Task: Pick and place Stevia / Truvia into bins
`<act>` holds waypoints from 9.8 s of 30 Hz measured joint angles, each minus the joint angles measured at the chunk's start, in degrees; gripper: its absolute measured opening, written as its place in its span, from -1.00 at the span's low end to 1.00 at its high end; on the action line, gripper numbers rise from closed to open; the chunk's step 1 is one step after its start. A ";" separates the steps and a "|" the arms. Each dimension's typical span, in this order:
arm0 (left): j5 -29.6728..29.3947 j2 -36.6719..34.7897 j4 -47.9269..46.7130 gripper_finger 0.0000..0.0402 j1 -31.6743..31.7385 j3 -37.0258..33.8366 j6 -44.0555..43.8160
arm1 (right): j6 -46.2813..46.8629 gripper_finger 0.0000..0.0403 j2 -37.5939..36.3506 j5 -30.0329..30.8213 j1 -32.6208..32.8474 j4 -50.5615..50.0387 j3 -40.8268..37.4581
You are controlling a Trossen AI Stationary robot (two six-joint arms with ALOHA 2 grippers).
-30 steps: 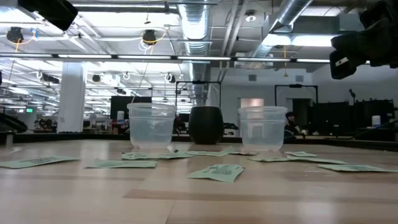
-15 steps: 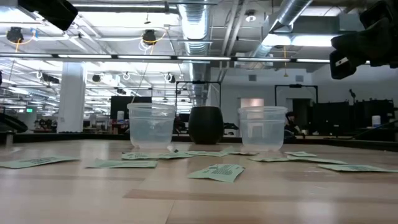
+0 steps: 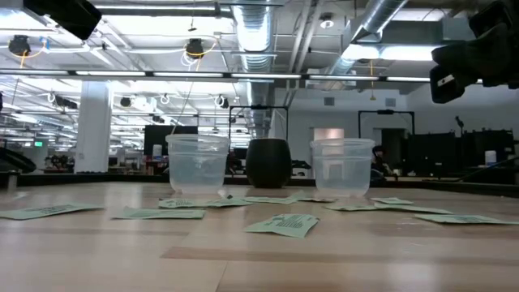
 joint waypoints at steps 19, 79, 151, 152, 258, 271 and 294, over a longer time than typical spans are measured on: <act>0.00 -0.02 0.01 -1.00 0.01 -0.02 0.02 | 0.00 -1.00 0.00 0.02 0.00 0.00 0.00; 8.90 -22.12 40.82 -1.00 0.01 -40.37 0.26 | 0.00 -1.00 0.11 0.02 -0.02 0.02 -0.02; 8.96 -22.14 40.76 -1.00 0.01 -40.48 3.91 | 2.29 -1.00 0.13 7.28 -0.07 19.03 -0.02; 8.96 -22.14 40.76 -1.00 0.01 -40.49 3.91 | 1.65 -1.00 0.13 8.03 -0.07 19.06 -0.02; 8.96 -22.14 41.14 -1.00 0.00 -40.52 4.54 | 6.56 -0.39 67.80 8.87 2.35 -4.61 24.52; 8.96 -22.12 41.15 -1.00 0.01 -40.52 4.52 | 6.45 -0.39 76.42 8.90 2.34 -13.54 31.90; 8.96 -22.14 41.15 -1.00 -0.01 -40.52 4.54 | 3.86 -0.39 87.46 7.20 3.85 -20.46 38.84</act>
